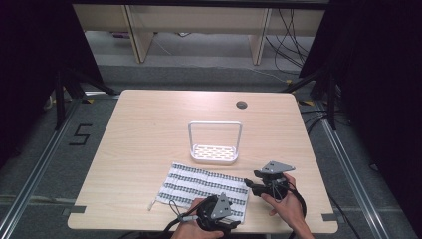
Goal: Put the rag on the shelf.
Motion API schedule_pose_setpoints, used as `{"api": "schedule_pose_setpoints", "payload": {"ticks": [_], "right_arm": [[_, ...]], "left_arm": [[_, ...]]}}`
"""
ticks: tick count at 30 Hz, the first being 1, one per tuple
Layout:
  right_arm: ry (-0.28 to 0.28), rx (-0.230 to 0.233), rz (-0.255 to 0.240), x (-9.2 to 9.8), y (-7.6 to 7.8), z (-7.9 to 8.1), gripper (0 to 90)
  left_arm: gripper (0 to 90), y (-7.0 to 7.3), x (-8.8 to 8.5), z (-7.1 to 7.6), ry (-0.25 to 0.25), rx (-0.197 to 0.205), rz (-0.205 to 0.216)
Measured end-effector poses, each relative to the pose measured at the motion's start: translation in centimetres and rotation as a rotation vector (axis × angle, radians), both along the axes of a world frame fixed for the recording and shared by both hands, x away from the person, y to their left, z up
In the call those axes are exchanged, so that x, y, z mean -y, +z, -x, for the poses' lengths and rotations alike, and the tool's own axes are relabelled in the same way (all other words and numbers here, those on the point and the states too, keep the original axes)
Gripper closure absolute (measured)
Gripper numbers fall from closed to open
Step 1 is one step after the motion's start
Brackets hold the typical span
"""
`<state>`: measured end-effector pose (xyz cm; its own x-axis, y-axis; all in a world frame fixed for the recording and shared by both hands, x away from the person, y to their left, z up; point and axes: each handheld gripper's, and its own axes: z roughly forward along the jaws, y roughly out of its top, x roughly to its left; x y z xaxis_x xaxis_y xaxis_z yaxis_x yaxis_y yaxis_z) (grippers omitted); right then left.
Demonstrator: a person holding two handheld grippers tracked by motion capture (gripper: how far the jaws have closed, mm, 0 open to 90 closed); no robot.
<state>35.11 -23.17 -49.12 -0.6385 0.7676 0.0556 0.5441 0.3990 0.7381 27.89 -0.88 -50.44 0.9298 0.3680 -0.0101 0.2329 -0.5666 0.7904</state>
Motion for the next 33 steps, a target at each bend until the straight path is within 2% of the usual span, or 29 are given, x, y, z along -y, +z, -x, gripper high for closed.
{"api": "schedule_pose_setpoints", "payload": {"ticks": [1, 2, 3, 5, 7, 8, 9, 10, 11, 13, 14, 15, 16, 17, 18, 20, 22, 23, 24, 25, 26, 27, 28, 29, 30, 31, 32, 33], "right_arm": [[0.0, 0.0, 0.0, 0.0, 0.0, 0.0, 49.3], [0.009, 0.002, -0.001, 0.0, 0.0, -0.1, 49.3], [-0.001, -0.004, -0.003, 0.0, 0.0, 0.0, 49.4], [-0.007, -0.008, -0.007, 0.0, -0.1, 0.0, 49.4], [0.012, -0.009, -0.01, 0.1, -0.3, -0.2, 49.6], [0.009, -0.02, -0.009, 0.1, -0.3, -0.2, 49.8], [0.009, -0.02, -0.009, 0.1, -0.3, -0.2, 49.8], [0.017, -0.015, 0.004, 0.1, -0.4, -0.3, 49.8], [0.014, -0.027, 0.004, 0.1, -0.4, -0.2, 49.8], [0.017, -0.029, 0.003, 0.0, -0.5, -0.3, 50.3], [0.016, -0.032, 0.007, -0.1, -0.5, -0.3, 50.4], [0.014, -0.044, 0.007, -0.2, -0.5, -0.3, 50.5], [0.026, -0.022, 0.016, -0.2, -0.7, -0.4, 50.6], [0.026, -0.022, 0.016, -0.2, -0.7, -0.4, 50.6], [0.025, -0.043, 0.019, -0.3, -0.7, -0.4, 50.9], [0.03, -0.04, 0.025, -0.5, -0.8, -0.6, 51.2], [0.025, -0.053, 0.028, -0.5, -0.8, -0.7, 51.5], [0.031, -0.039, 0.034, -0.6, -1.0, -0.8, 51.8], [0.029, -0.059, 0.034, -0.7, -1.1, -0.9, 54.0], [0.029, -0.059, 0.034, -0.7, -1.1, -0.9, 54.0], [0.02, -0.067, 0.029, -0.9, -1.3, -1.0, 55.6], [0.02, -0.067, 0.029, -0.9, -1.3, -1.0, 55.6], [0.038, -0.069, 0.053, -0.9, -1.4, -1.1, 58.0], [0.038, -0.069, 0.053, -0.9, -1.4, -1.1, 58.0], [0.038, -0.086, 0.059, -1.0, -1.5, -1.1, 60.7], [0.038, -0.086, 0.059, -1.0, -1.5, -1.1, 60.7], [0.04, -0.083, 0.052, -0.9, -1.6, -1.1, 64.7], [0.04, -0.083, 0.052, -0.9, -1.6, -1.1, 64.7]], "left_arm": [[40.2, -0.1, 0.3, 0.1, 0.003, -0.005, 0.002], [40.9, -0.1, 0.6, 0.0, -0.035, 0.027, -0.043], [41.5, -0.1, 0.6, 0.0, -0.035, 0.027, -0.043], [42.4, -0.3, 1.0, 0.0, -0.024, 0.003, -0.009], [43.0, -0.5, 1.4, -0.1, -0.034, 0.006, -0.013], [43.4, -0.4, 1.6, -0.2, -0.049, 0.033, -0.054], [44.1, -0.4, 1.6, -0.2, -0.049, 0.033, -0.054], [44.1, -0.5, 1.8, -0.2, -0.051, 0.009, -0.019], [45.1, -0.5, 1.9, -0.2, -0.055, 0.006, -0.034], [47.0, -0.8, 2.4, -0.2, -0.048, 0.008, -0.031], [47.5, -0.8, 2.5, -0.3, -0.068, 0.028, -0.084], [48.0, -0.8, 2.5, -0.3, -0.068, 0.028, -0.084], [48.5, -0.9, 2.8, -0.3, -0.063, 0.012, -0.08], [49.2, -0.9, 2.8, -0.3, -0.063, 0.012, -0.08], [50.2, -1.0, 2.8, -0.4, -0.067, 0.022, -0.089], [53.2, -0.9, 2.8, -0.6, -0.063, 0.026, -0.1], [54.1, -1.0, 2.8, -0.5, -0.061, 0.019, -0.092], [55.6, -1.0, 2.8, -0.6, -0.064, 0.019, -0.09], [59.6, -0.7, 2.7, -0.6, -0.094, 0.035, -0.126], [62.1, -0.7, 2.7, -0.6, -0.094, 0.035, -0.126], [64.3, -0.9, 2.7, -0.6, -0.079, 0.033, -0.103], [66.7, -0.9, 2.7, -0.6, -0.079, 0.033, -0.103], [69.9, -0.8, 2.6, -0.5, -0.083, 0.036, -0.108], [72.9, -0.8, 2.6, -0.5, -0.083, 0.036, -0.108], [76.1, -0.9, 2.6, -0.7, -0.072, 0.036, -0.09], [78.1, -0.9, 2.6, -0.7, -0.072, 0.036, -0.09], [79.9, -0.9, 2.5, -0.9, -0.081, 0.037, -0.098], [79.9, -1.0, 2.5, -0.9, -0.066, 0.021, -0.067]]}}
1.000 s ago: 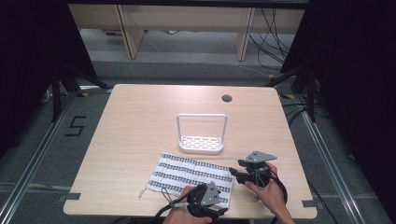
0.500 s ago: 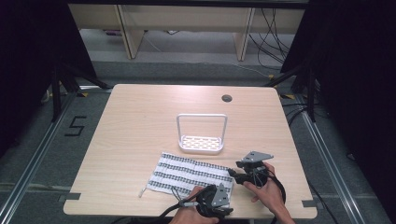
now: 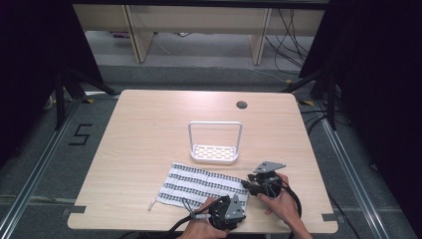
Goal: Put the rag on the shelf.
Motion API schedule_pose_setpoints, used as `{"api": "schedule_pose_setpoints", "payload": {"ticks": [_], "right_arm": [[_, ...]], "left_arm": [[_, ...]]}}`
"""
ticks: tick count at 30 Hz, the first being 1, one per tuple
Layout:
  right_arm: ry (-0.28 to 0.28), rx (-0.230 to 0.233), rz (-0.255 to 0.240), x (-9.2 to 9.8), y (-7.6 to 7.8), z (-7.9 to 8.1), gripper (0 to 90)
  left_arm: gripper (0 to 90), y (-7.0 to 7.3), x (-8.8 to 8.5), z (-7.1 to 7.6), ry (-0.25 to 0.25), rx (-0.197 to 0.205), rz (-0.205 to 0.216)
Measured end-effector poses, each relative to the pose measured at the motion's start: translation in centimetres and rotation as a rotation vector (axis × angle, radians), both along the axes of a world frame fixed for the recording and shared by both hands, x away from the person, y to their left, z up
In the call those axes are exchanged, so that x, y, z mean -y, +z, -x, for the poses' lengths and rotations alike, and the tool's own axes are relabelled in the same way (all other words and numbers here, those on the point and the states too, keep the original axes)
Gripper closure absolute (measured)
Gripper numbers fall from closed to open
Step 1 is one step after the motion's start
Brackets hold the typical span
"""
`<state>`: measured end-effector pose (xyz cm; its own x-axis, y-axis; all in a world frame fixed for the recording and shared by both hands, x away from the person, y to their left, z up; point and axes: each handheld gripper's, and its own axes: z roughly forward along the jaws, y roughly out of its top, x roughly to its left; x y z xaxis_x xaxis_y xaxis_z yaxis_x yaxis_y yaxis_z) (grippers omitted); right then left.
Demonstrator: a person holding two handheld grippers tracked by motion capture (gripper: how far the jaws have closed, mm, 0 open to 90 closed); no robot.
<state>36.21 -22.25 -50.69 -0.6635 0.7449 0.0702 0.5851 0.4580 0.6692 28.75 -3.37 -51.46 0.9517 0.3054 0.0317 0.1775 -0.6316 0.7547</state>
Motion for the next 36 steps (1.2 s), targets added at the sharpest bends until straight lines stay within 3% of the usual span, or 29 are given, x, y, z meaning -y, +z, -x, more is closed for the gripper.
{"api": "schedule_pose_setpoints", "payload": {"ticks": [5, 8, 9, 11, 14, 15, 18, 20, 21, 24, 27, 29, 30, 31, 32, 33, 34, 36], "right_arm": [[0.004, -0.008, -0.018, 0.2, 0.0, 0.1, 77.3], [0.006, -0.008, -0.056, 0.2, -0.1, 0.2, 82.8], [0.004, 0.019, -0.06, 0.4, 0.2, 0.3, 85.4], [-0.003, 0.013, -0.089, 0.5, 0.6, 0.5, 86.7], [-0.004, 0.039, -0.111, 0.5, 1.1, 0.7, 87.3], [-0.006, 0.049, -0.128, 0.3, 1.6, 1.0, 87.6], [0.012, 0.067, -0.126, 0.2, 2.2, 1.2, 87.6], [0.02, 0.074, -0.145, -0.1, 2.9, 1.4, 87.7], [0.028, 0.08, -0.142, -0.1, 3.2, 1.5, 87.7], [0.048, 0.09, -0.15, -0.4, 4.1, 1.6, 87.7], [0.061, 0.101, -0.152, -0.5, 5.1, 1.6, 87.7], [0.074, 0.111, -0.186, -0.7, 5.7, 1.4, 87.8], [0.066, 0.093, -0.189, -0.9, 6.4, 1.6, 87.8], [0.091, 0.12, -0.198, -1.1, 7.4, 1.4, 87.9], [0.091, 0.12, -0.198, -1.1, 7.4, 1.4, 87.9], [0.099, 0.119, -0.234, -1.5, 8.4, 1.6, 87.9], [0.099, 0.119, -0.234, -1.5, 8.4, 1.6, 87.9], [0.124, 0.165, -0.226, -1.7, 10.2, 1.7, 87.9]], "left_arm": [[84.1, -0.1, -0.1, -0.1, -0.006, -0.005, 0.026], [84.6, 0.2, -0.4, -0.3, -0.032, 0.014, -0.019], [84.8, 0.3, -0.5, -0.3, -0.008, 0.009, 0.013], [85.0, 0.6, -0.7, -0.3, -0.003, 0.004, 0.033], [85.1, 1.1, -1.1, -0.3, -0.013, 0.012, 0.035], [85.3, 1.7, -1.4, -0.2, -0.001, 0.001, 0.071], [85.3, 2.4, -2.1, -0.2, -0.002, -0.002, 0.081], [85.4, 3.2, -2.7, -0.2, 0.001, 0.017, 0.081], [85.4, 3.6, -3.0, -0.1, 0.007, 0.014, 0.105], [85.4, 4.5, -3.9, -0.2, 0.013, 0.017, 0.114], [85.5, 5.6, -4.7, -0.2, 0.026, 0.012, 0.149], [85.5, 6.7, -5.4, -0.3, 0.035, 0.006, 0.174], [85.5, 7.2, -5.7, -0.3, 0.034, 0.006, 0.17], [85.5, 7.9, -6.1, -0.4, 0.032, 0.017, 0.183], [85.5, 8.3, -6.4, -0.4, 0.035, 0.022, 0.187], [85.6, 9.4, -7.2, -0.5, 0.033, 0.037, 0.201], [85.5, 9.4, -7.2, -0.5, 0.033, 0.037, 0.201], [85.6, 10.6, -8.0, -0.4, 0.039, 0.046, 0.22]]}}
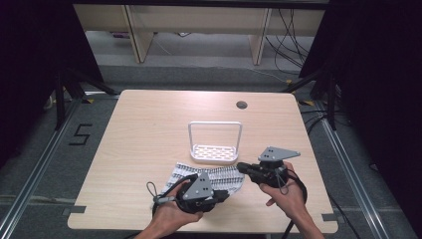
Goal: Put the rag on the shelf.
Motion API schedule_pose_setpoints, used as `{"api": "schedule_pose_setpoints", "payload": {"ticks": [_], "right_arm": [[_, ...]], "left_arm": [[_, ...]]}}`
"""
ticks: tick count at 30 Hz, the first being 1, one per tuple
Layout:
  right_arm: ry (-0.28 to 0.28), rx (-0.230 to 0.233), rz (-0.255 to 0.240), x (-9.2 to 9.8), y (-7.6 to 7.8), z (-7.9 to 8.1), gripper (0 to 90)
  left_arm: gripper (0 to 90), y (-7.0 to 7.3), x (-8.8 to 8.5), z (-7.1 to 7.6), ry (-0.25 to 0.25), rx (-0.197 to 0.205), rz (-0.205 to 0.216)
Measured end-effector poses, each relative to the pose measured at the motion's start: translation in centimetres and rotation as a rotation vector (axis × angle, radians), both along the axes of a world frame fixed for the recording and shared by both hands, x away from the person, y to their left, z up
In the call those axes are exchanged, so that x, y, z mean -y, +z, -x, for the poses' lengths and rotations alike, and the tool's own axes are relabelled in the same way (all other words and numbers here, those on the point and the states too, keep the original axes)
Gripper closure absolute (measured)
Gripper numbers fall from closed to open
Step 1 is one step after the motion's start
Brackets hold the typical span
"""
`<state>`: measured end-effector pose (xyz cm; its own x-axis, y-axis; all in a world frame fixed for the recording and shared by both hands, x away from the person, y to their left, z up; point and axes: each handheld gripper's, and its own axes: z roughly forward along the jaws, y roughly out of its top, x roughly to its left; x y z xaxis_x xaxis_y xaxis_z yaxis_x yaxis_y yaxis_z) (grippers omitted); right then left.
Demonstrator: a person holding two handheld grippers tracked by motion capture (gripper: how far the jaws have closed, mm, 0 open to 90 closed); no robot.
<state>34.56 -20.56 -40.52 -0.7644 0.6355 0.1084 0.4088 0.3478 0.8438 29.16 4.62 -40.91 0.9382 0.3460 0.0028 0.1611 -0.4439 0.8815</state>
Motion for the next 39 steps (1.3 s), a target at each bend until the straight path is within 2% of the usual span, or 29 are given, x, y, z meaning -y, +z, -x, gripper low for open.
{"api": "schedule_pose_setpoints", "payload": {"ticks": [1, 2, 3, 4, 6, 7, 9, 12, 13, 15, 16, 17, 18, 19, 20, 21, 22, 24, 27, 28, 31, 32, 33, 35, 36, 39], "right_arm": [[0.014, 0.007, -0.02, -0.2, 1.3, 0.1, 88.0], [0.014, 0.007, -0.02, -0.2, 1.3, 0.1, 88.0], [0.021, 0.035, -0.025, -0.3, 1.9, 0.0, 88.0], [0.015, 0.016, -0.043, -0.5, 2.8, 0.3, 88.1], [0.027, 0.058, -0.039, -0.6, 3.9, 0.1, 88.1], [0.031, 0.047, -0.055, -0.8, 4.8, 0.2, 88.2], [0.024, 0.049, -0.049, -0.8, 5.3, 0.3, 88.1], [0.037, 0.103, -0.048, -1.0, 6.6, 0.4, 88.2], [0.046, 0.097, -0.053, -1.1, 7.3, 0.5, 88.1], [0.041, 0.084, -0.064, -1.2, 7.6, 0.7, 88.1], [0.05, 0.113, -0.064, -1.3, 8.1, 0.7, 88.2], [0.049, 0.096, -0.066, -1.5, 8.8, 0.9, 88.2], [0.049, 0.096, -0.066, -1.5, 8.8, 0.9, 88.2], [0.04, 0.116, -0.067, -1.7, 9.7, 0.8, 88.3], [0.04, 0.116, -0.067, -1.7, 9.7, 0.8, 88.3], [0.039, 0.149, -0.055, -1.9, 10.7, 0.7, 88.3], [0.039, 0.149, -0.055, -1.9, 10.7, 0.7, 88.3], [0.026, 0.153, -0.064, -2.2, 11.8, 0.6, 88.3], [0.0, 0.18, -0.053, -2.4, 13.5, -0.3, 88.3], [0.0, 0.18, -0.053, -2.4, 13.5, -0.3, 88.3], [-0.028, 0.173, -0.058, -2.6, 14.6, -1.3, 88.4], [-0.028, 0.173, -0.058, -2.6, 14.6, -1.3, 88.4], [-0.033, 0.179, -0.075, -2.6, 14.8, -1.6, 88.4], [-0.05, 0.195, -0.066, -2.4, 15.3, -2.1, 88.4], [-0.06, 0.185, -0.074, -2.3, 15.7, -2.6, 88.4], [-0.078, 0.191, -0.056, -2.3, 15.9, -3.0, 88.4]], "left_arm": [[85.6, 1.2, -0.8, -0.1, 0.01, 0.013, 0.022], [85.6, 1.2, -0.8, -0.1, 0.01, 0.013, 0.022], [85.6, 2.0, -1.3, -0.2, 0.021, 0.029, 0.031], [85.6, 2.7, -1.7, -0.3, 0.025, 0.047, 0.03], [85.6, 3.9, -2.5, -0.5, 0.04, 0.069, 0.039], [85.7, 4.2, -2.8, -0.6, 0.046, 0.071, 0.043], [85.7, 5.2, -3.7, -1.0, 0.065, 0.074, 0.061], [85.7, 6.5, -4.7, -1.4, 0.08, 0.077, 0.083], [85.7, 6.9, -5.0, -1.6, 0.087, 0.085, 0.084], [85.8, 7.9, -5.5, -1.9, 0.098, 0.092, 0.095], [85.7, 8.2, -5.7, -2.0, 0.097, 0.095, 0.098], [85.8, 9.1, -6.0, -2.4, 0.106, 0.108, 0.109], [85.8, 9.1, -6.0, -2.4, 0.106, 0.108, 0.109], [85.8, 10.0, -6.2, -2.9, 0.115, 0.108, 0.122], [85.8, 10.0, -6.2, -2.9, 0.115, 0.108, 0.122], [85.8, 10.9, -6.3, -3.5, 0.127, 0.116, 0.134], [85.9, 10.9, -6.3, -3.5, 0.127, 0.116, 0.134], [85.9, 11.8, -6.5, -4.1, 0.144, 0.12, 0.15], [85.9, 13.2, -6.3, -5.5, 0.171, 0.147, 0.161], [85.9, 13.2, -6.3, -5.5, 0.171, 0.147, 0.161], [85.9, 14.2, -6.2, -7.0, 0.189, 0.136, 0.193], [85.9, 14.2, -6.2, -7.0, 0.189, 0.136, 0.193], [85.9, 14.4, -6.2, -7.4, 0.191, 0.133, 0.199], [85.8, 14.7, -6.1, -8.1, 0.2, 0.13, 0.206], [85.8, 14.9, -6.0, -8.4, 0.201, 0.13, 0.21], [85.8, 15.2, -5.6, -9.4, 0.215, 0.127, 0.217]]}}
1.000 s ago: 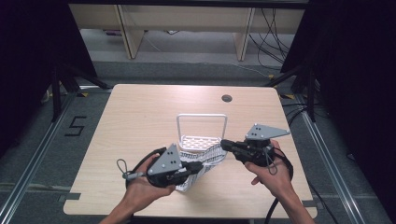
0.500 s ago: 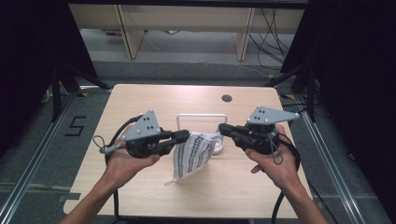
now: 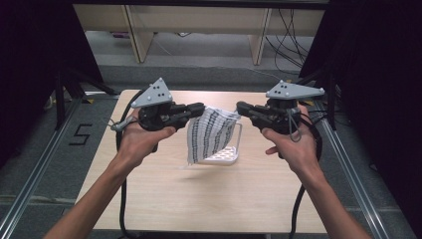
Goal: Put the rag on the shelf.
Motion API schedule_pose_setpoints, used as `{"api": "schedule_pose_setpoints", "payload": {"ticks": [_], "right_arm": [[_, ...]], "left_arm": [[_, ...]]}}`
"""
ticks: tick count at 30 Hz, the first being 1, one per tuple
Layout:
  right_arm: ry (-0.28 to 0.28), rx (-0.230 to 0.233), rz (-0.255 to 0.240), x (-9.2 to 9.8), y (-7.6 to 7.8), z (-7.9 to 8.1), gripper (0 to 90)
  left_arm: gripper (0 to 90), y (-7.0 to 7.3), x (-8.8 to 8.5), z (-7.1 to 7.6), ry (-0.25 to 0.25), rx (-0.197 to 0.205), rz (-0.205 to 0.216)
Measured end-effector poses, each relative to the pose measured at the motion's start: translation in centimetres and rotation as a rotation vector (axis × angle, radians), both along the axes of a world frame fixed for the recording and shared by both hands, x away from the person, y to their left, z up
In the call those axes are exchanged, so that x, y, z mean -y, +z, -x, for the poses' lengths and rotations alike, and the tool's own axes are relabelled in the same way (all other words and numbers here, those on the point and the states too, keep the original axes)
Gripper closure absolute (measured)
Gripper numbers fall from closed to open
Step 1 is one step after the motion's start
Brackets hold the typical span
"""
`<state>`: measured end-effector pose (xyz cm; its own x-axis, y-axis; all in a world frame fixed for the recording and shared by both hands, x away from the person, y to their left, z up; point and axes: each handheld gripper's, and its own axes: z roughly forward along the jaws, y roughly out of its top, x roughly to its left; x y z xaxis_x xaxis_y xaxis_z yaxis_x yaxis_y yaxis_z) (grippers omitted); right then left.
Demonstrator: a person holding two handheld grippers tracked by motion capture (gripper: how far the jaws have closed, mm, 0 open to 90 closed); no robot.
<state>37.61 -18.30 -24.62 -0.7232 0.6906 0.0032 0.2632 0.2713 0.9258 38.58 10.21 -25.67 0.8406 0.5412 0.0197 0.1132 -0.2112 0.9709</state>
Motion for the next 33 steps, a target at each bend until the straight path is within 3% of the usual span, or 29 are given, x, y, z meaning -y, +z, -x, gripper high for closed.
{"api": "schedule_pose_setpoints", "payload": {"ticks": [8, 15, 18, 21, 22, 23, 29, 31, 33], "right_arm": [[-0.047, -0.003, -0.002, -0.6, 1.0, -2.1, 88.4], [-0.11, -0.002, -0.007, -0.9, 1.2, -5.0, 88.4], [-0.123, -0.02, -0.023, -1.1, 1.1, -5.8, 88.5], [-0.14, -0.036, -0.036, -1.2, 0.9, -7.2, 88.4], [-0.139, -0.022, -0.027, -1.1, 0.9, -7.6, 88.4], [-0.156, -0.043, -0.038, -1.3, 0.7, -8.4, 88.4], [-0.192, -0.061, -0.03, -1.5, -0.1, -10.8, 88.4], [-0.21, -0.074, -0.033, -1.5, -0.6, -11.8, 88.4], [-0.221, -0.088, -0.03, -1.8, -1.4, -13.0, 88.3]], "left_arm": [[85.8, 0.6, 0.3, -3.0, 0.042, -0.049, 0.043], [85.7, 0.8, 0.8, -5.7, 0.095, -0.079, 0.043], [85.7, 1.2, 1.4, -6.9, 0.128, -0.07, 0.018], [85.7, 1.2, 1.7, -8.2, 0.152, -0.086, 0.026], [85.7, 1.1, 1.8, -8.7, 0.161, -0.093, 0.025], [85.7, 0.8, 1.9, -9.4, 0.17, -0.102, 0.022], [85.6, -0.5, 1.9, -11.8, 0.203, -0.166, 0.049], [85.5, -0.8, 1.9, -12.5, 0.218, -0.178, 0.038], [85.4, -1.2, 2.0, -13.5, 0.232, -0.22, 0.059]]}}
